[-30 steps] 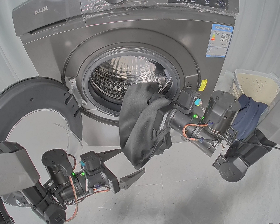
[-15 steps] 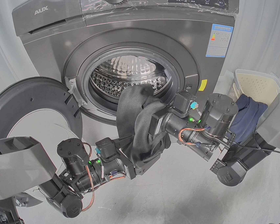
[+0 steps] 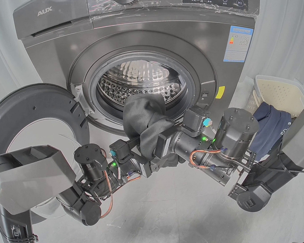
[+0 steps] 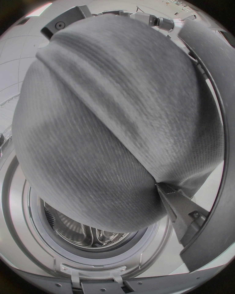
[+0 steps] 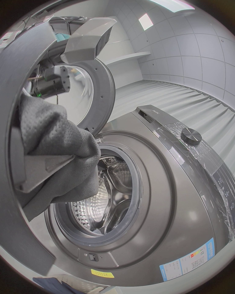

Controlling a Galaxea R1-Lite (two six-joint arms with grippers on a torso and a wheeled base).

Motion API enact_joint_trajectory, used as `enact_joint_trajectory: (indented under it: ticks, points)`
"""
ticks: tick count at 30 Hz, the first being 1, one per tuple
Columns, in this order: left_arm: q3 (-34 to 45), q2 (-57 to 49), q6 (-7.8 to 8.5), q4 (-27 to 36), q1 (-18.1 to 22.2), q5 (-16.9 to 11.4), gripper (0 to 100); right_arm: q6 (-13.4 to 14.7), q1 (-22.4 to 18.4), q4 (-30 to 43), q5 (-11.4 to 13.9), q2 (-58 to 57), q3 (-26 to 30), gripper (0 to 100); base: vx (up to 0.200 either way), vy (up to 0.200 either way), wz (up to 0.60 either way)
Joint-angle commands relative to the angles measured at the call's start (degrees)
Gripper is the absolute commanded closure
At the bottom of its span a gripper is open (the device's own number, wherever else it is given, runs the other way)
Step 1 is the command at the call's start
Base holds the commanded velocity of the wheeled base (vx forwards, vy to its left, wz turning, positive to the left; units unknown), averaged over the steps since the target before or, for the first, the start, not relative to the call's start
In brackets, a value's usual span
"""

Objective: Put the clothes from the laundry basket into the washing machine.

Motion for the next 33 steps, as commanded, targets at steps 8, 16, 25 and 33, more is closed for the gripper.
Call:
enact_joint_trajectory:
  ticks: [8,16,25,33]
  points:
    - [-3.4,4.5,-0.11,0.0,0.6,0.5,0,0.5,1.3,-0.1,0.0,-2.1,2.0,100,0.000,0.000,0.00]
    - [-4.3,4.6,-0.11,-0.1,0.6,1.4,0,1.2,1.6,-0.1,-0.4,-2.0,2.0,100,0.000,0.000,0.00]
    - [-6.0,4.5,-1.52,-0.1,-0.1,2.2,100,1.3,1.8,-0.2,-0.8,-1.9,2.0,100,0.000,0.000,0.00]
    - [-2.9,3.7,-1.08,-0.2,-0.6,2.6,0,1.2,-0.4,0.0,-0.7,-1.1,-0.2,100,0.000,0.000,0.00]
